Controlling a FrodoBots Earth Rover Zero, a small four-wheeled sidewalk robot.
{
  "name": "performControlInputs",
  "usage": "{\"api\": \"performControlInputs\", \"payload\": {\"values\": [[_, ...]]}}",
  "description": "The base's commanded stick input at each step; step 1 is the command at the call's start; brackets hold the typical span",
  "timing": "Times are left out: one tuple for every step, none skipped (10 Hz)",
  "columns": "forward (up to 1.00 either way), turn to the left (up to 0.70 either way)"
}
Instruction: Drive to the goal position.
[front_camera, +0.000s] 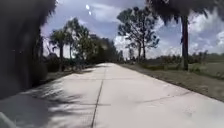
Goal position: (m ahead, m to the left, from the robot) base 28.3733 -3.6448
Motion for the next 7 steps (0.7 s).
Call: {"api": "performControlInputs", "payload": {"values": [[0.85,0.00],[0.85,0.00],[0.85,0.00],[0.85,0.00],[0.85,0.00],[0.85,0.00],[0.85,0.00]]}}
